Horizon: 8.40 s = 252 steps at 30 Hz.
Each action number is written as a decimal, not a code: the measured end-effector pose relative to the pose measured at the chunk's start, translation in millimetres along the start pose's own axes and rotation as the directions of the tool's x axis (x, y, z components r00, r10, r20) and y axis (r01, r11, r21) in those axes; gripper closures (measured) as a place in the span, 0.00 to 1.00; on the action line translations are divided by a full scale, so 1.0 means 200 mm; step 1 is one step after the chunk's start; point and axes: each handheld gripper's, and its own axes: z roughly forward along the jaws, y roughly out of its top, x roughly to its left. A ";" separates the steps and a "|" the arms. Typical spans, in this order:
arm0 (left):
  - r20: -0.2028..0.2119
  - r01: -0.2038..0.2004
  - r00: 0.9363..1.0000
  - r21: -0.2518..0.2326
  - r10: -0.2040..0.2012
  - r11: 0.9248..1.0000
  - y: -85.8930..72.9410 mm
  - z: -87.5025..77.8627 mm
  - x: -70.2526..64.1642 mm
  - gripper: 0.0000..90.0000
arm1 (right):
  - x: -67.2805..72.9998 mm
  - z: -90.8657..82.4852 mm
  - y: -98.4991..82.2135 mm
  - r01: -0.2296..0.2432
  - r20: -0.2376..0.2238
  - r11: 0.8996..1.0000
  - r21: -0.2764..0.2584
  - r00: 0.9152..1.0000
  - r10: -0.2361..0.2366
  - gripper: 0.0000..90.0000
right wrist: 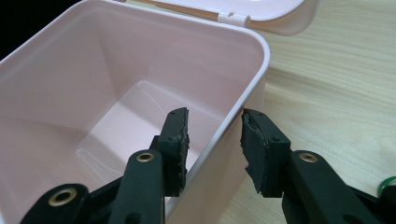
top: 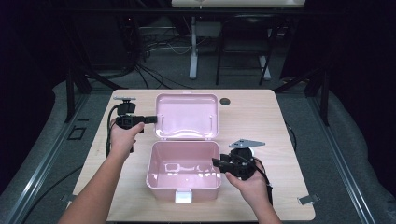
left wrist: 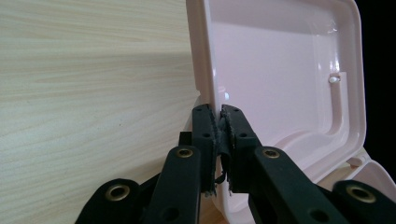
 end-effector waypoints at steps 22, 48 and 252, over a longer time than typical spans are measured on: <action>-0.001 0.025 1.000 0.019 -0.025 1.000 0.00 0.02 0.02 0.94 | 0.00 0.00 0.00 0.002 0.000 1.000 -0.002 1.000 -0.002 0.69; 0.004 0.077 0.997 0.044 -0.077 0.996 0.00 0.06 0.05 0.93 | 0.00 0.00 -0.01 -0.013 -0.004 1.000 -0.006 1.000 0.013 0.69; -0.102 -0.152 0.983 0.011 0.153 0.988 -0.49 -0.39 0.03 0.54 | -0.53 0.23 0.27 -0.069 0.254 0.732 0.677 0.956 -0.145 0.55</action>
